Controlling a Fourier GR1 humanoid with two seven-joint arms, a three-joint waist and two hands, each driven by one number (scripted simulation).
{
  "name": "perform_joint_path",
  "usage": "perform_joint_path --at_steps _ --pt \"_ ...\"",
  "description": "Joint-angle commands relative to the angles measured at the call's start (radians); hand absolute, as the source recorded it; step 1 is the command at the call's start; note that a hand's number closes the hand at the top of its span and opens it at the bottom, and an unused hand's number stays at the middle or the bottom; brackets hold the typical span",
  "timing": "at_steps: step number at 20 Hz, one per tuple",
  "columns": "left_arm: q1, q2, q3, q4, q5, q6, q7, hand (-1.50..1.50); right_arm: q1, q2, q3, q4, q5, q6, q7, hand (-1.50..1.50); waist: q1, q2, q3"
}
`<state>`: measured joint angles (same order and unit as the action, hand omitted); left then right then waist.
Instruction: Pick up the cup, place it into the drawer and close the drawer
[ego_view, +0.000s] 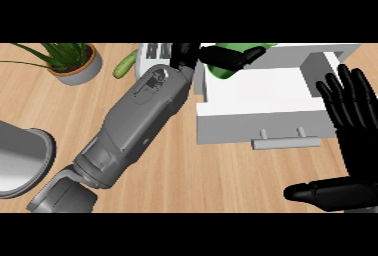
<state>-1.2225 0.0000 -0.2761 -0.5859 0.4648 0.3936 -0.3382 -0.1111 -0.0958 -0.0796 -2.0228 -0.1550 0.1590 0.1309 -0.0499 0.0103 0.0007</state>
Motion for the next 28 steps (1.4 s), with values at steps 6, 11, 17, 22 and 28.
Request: perform_joint_path --at_steps 6,11,17,22,28 --pt "-0.096 0.000 -0.158 0.145 0.101 0.029 0.000 1.50 -0.084 -0.018 -0.019 0.053 -0.017 0.004 0.006 -1.50 -0.024 0.008 0.001" --pt "-0.094 0.000 -0.229 0.199 0.110 0.047 -0.007 1.50 -0.020 0.015 0.027 0.023 -0.005 0.018 -0.031 -1.50 -0.049 0.012 0.001" --pt "-0.119 0.000 -0.308 0.244 0.098 0.088 0.020 -1.50 -0.071 -0.010 0.003 0.019 -0.045 0.026 0.011 -1.50 -0.068 0.019 0.001" --pt "-0.103 0.000 -0.311 0.173 0.180 0.099 0.009 -1.50 -0.063 -0.002 -0.009 0.005 -0.093 0.032 0.019 -1.50 -0.071 0.016 0.001" --pt "-0.036 0.000 -0.293 0.076 0.275 0.079 -0.135 -1.50 -0.056 -0.009 -0.009 -0.037 -0.144 0.040 0.069 -1.50 -0.044 0.007 0.000"
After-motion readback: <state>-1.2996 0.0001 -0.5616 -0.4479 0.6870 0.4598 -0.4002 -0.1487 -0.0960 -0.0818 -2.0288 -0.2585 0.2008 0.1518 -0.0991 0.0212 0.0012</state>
